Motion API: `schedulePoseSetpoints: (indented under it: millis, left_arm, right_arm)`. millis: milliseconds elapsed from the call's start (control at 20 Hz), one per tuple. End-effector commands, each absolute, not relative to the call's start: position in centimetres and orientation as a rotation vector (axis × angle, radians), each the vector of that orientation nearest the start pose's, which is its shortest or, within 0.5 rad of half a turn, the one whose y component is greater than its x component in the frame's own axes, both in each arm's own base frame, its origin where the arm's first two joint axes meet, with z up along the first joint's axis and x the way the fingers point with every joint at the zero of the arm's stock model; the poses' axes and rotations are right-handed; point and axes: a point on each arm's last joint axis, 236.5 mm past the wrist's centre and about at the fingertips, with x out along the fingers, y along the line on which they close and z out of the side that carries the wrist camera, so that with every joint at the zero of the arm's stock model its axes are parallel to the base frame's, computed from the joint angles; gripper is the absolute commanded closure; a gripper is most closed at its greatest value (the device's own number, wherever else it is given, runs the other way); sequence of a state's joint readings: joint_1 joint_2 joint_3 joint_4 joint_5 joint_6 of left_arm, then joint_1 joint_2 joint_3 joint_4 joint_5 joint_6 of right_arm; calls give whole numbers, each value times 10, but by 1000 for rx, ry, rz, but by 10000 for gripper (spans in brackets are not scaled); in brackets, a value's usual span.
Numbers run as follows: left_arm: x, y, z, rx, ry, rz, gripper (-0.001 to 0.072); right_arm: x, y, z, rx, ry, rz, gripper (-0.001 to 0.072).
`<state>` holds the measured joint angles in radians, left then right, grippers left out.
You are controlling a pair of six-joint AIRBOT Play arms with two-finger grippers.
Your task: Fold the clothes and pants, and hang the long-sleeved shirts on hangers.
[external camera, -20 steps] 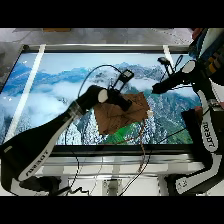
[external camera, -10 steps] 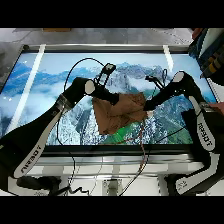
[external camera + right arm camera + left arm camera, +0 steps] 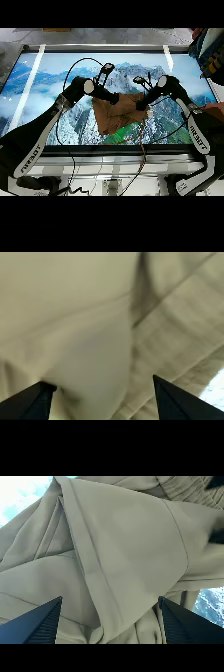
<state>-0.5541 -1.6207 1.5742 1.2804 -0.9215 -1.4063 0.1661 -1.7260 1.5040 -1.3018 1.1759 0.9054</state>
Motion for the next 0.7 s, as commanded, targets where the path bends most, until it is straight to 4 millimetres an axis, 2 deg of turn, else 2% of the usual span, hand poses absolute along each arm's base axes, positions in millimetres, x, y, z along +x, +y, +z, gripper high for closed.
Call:
schedulePoseSetpoints:
  millis: [0,50,150,300,450,500,650]
  left_arm:
    - [430,-329,45,142,963,-716,11]
    - [430,-329,45,142,963,-716,11]
    - [430,-329,45,141,963,-716,11]
    - [430,-329,45,141,962,-716,11]
    - [430,-329,45,142,963,-716,11]
    - [430,-329,45,141,962,-716,11]
    - [430,-329,45,141,962,-716,11]
  right_arm:
    - [482,120,-58,-323,1200,491,18]
    - [484,114,-60,-281,1211,448,23]
    - [482,100,-66,-223,1253,403,84]
    - [473,78,-76,-103,1329,370,88]
    - [467,63,-86,111,1381,366,106]
    - [468,64,-86,230,1382,380,139]
    - [464,84,-81,530,1389,518,142]
